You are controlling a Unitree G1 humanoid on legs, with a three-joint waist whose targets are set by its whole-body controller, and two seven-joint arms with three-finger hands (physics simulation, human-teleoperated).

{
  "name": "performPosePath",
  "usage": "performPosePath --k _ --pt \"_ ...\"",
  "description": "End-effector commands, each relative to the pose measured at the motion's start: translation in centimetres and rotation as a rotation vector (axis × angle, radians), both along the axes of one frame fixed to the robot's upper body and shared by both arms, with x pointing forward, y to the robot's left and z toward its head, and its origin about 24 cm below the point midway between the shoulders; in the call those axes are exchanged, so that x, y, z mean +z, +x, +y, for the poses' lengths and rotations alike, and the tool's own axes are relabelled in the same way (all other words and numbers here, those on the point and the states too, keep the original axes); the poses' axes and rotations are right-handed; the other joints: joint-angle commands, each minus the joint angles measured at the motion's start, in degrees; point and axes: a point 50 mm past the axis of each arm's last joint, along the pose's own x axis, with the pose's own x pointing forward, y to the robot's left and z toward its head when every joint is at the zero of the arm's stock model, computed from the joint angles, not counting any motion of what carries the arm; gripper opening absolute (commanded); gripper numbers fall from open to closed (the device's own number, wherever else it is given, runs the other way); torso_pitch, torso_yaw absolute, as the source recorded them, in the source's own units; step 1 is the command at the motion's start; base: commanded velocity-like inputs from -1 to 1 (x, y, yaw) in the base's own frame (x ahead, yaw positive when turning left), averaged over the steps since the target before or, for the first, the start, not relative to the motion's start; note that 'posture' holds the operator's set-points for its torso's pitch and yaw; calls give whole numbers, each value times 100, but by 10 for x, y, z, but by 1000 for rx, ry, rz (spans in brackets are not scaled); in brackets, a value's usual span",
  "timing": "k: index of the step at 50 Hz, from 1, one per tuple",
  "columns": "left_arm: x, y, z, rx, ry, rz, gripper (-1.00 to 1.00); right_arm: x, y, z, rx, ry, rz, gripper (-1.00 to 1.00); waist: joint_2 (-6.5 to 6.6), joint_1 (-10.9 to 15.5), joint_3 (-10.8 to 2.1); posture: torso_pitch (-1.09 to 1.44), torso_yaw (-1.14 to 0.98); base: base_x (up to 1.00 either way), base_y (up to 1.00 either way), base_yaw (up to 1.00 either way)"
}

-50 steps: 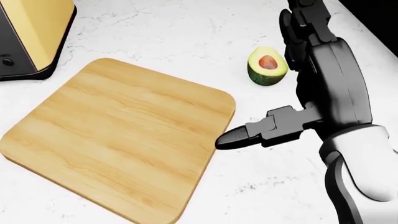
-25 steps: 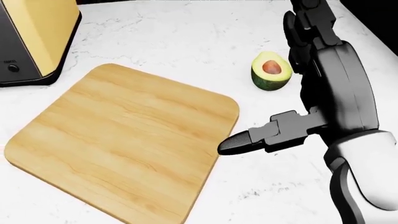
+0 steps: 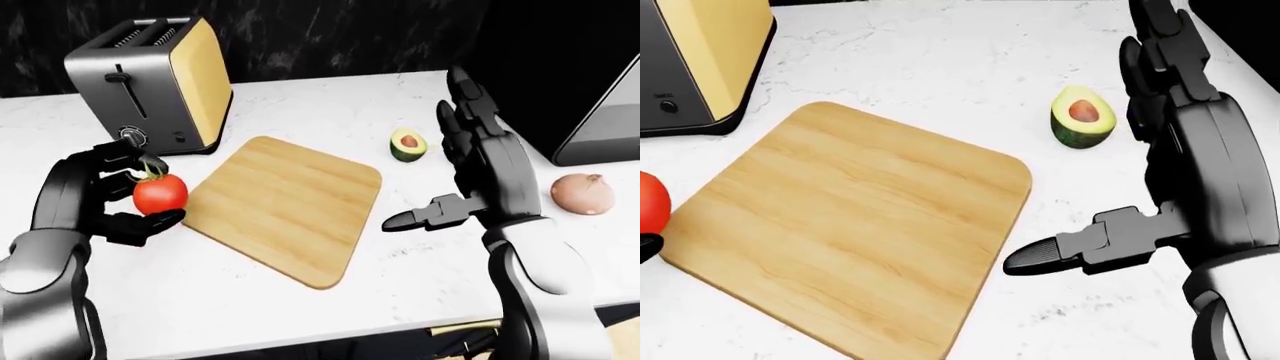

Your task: Place the avocado, onion, tomato and bell pepper on the cutting board.

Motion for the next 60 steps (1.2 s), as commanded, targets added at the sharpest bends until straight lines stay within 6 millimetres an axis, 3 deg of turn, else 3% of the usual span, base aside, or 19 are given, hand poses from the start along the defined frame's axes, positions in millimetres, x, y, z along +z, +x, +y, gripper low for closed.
performPosePath --k 1,14,34,40,42,46,49,56,60 --pt "20 -1 -4 -2 40 -80 -78 12 -7 0 -2 -5 -77 100 27 0 -111 0 0 0 0 0" --pt "28 13 -27 -78 38 -111 -84 12 -9 0 -6 -7 -78 100 11 4 -110 0 0 0 0 0" --pt "12 39 -56 -161 -38 -122 -73 10 -3 3 3 -7 -74 100 -21 33 -141 0 0 0 0 0" --pt "9 40 -58 -163 -38 -116 -35 10 -3 3 4 -7 -75 100 -13 32 -151 0 0 0 0 0" --pt "10 41 -59 -164 -42 -120 -5 10 -3 3 5 -5 -75 100 -12 28 -152 0 0 0 0 0" --pt "10 41 -64 -184 -45 -115 15 11 -3 3 6 -4 -75 100 -17 31 -153 0 0 0 0 0" --pt "11 41 -67 -194 -46 -115 16 11 -3 2 4 -6 -74 100 -24 33 -153 0 0 0 0 0" --pt "12 38 -71 -219 -60 -116 57 9 -4 1 -1 -5 -72 100 -41 39 -155 0 0 0 0 0" --pt "12 36 -71 -223 -63 -112 67 7 -4 1 -2 -4 -70 100 -47 36 -156 0 0 0 0 0"
